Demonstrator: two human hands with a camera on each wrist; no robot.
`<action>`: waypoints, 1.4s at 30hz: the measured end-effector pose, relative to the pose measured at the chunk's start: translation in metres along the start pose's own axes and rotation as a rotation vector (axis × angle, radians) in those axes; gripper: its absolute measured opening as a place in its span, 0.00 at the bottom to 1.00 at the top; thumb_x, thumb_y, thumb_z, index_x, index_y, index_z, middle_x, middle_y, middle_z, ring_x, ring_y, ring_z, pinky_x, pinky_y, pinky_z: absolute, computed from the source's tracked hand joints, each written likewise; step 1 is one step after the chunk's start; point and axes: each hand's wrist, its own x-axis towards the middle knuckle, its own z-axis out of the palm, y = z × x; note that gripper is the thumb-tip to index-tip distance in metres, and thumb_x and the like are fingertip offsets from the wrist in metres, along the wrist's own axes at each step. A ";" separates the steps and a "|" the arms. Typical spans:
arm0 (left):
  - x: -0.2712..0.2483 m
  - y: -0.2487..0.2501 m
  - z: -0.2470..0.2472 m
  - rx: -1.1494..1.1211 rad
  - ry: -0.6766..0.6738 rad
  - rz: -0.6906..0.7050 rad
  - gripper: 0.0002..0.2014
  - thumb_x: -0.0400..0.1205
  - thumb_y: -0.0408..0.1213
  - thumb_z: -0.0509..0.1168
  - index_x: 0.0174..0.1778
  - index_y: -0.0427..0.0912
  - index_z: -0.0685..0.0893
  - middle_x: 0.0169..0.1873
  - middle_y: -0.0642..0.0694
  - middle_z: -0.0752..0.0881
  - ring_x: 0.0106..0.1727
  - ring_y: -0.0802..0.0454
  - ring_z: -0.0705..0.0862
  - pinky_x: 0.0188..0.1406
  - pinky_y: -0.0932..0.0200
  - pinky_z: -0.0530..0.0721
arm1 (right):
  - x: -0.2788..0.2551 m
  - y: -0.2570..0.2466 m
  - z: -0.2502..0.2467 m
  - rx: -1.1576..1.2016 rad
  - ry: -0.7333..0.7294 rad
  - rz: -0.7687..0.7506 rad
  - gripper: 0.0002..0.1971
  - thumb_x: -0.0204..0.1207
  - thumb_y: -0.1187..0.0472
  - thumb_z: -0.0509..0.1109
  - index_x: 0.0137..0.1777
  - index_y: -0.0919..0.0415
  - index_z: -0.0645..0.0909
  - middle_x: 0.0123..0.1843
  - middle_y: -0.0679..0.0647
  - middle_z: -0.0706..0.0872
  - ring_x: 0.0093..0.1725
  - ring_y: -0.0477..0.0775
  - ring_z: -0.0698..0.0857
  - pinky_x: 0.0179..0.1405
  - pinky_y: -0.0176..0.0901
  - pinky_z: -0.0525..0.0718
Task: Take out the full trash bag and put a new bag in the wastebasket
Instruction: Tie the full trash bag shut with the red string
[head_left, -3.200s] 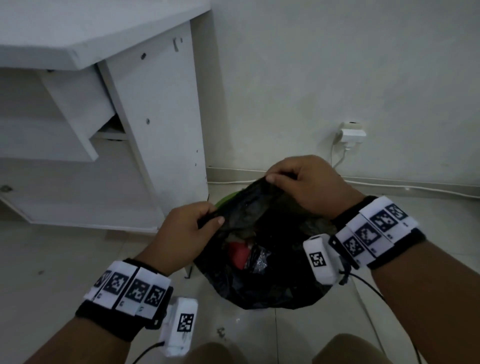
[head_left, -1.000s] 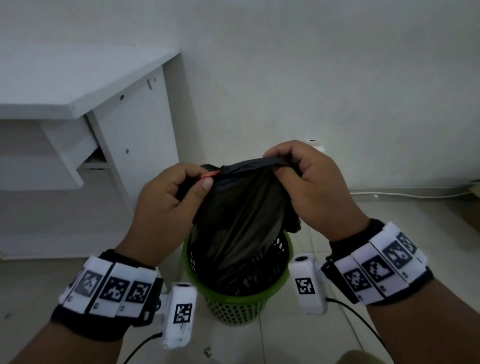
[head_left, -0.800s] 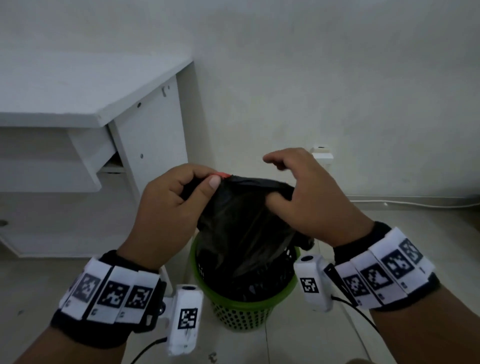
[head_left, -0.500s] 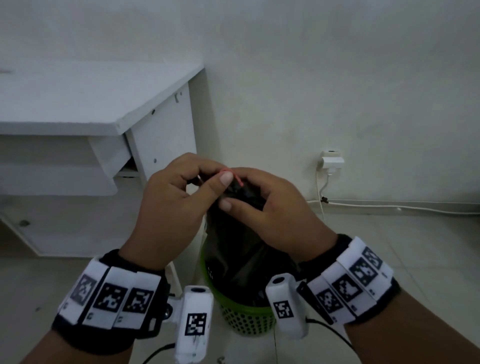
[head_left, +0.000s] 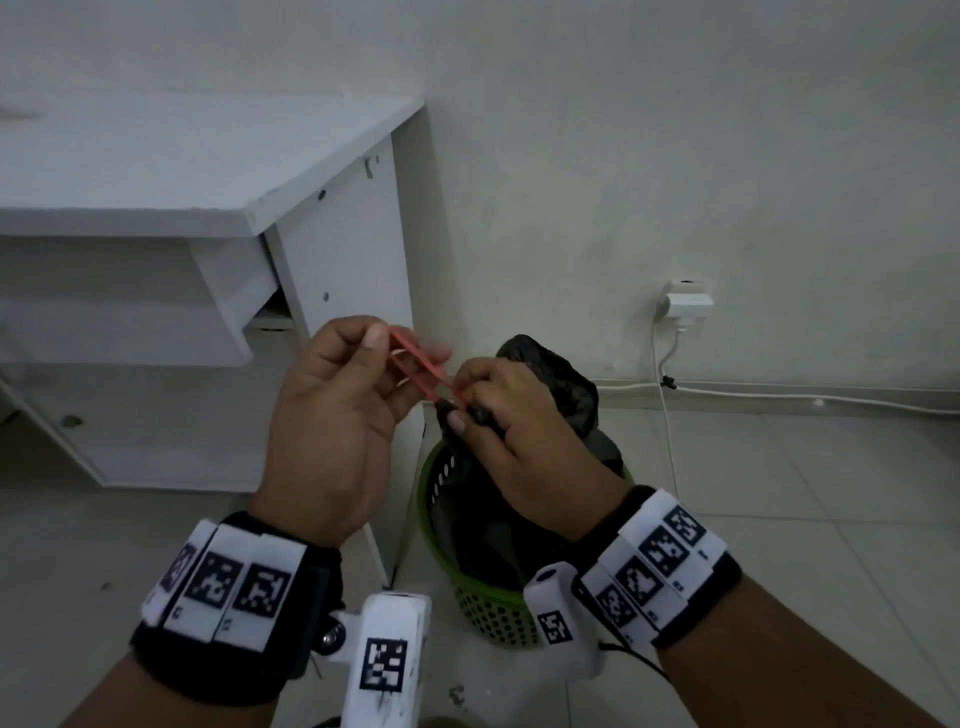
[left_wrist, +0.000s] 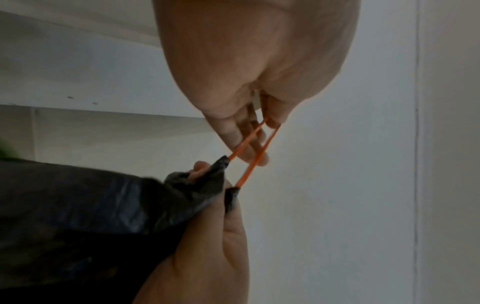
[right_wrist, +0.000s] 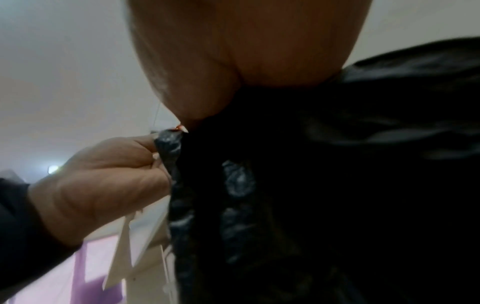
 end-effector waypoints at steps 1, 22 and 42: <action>0.000 -0.004 -0.001 -0.039 0.023 -0.029 0.08 0.88 0.35 0.57 0.45 0.41 0.79 0.37 0.45 0.87 0.39 0.47 0.89 0.42 0.55 0.89 | -0.004 0.006 0.001 -0.028 -0.037 -0.006 0.10 0.83 0.53 0.61 0.49 0.57 0.81 0.51 0.48 0.81 0.55 0.51 0.78 0.56 0.52 0.74; -0.017 -0.120 -0.095 1.526 -0.734 0.381 0.27 0.82 0.64 0.54 0.31 0.52 0.89 0.27 0.55 0.85 0.25 0.58 0.81 0.21 0.60 0.75 | -0.103 0.112 0.006 -0.341 -0.317 0.132 0.21 0.80 0.37 0.53 0.47 0.46 0.83 0.42 0.45 0.86 0.47 0.48 0.82 0.65 0.44 0.56; -0.019 -0.131 -0.128 1.680 -0.618 0.270 0.23 0.78 0.61 0.58 0.35 0.48 0.90 0.44 0.47 0.85 0.49 0.42 0.81 0.50 0.46 0.78 | -0.111 0.115 0.033 -0.517 -0.279 0.184 0.18 0.81 0.48 0.54 0.50 0.55 0.83 0.57 0.52 0.82 0.58 0.57 0.82 0.61 0.58 0.74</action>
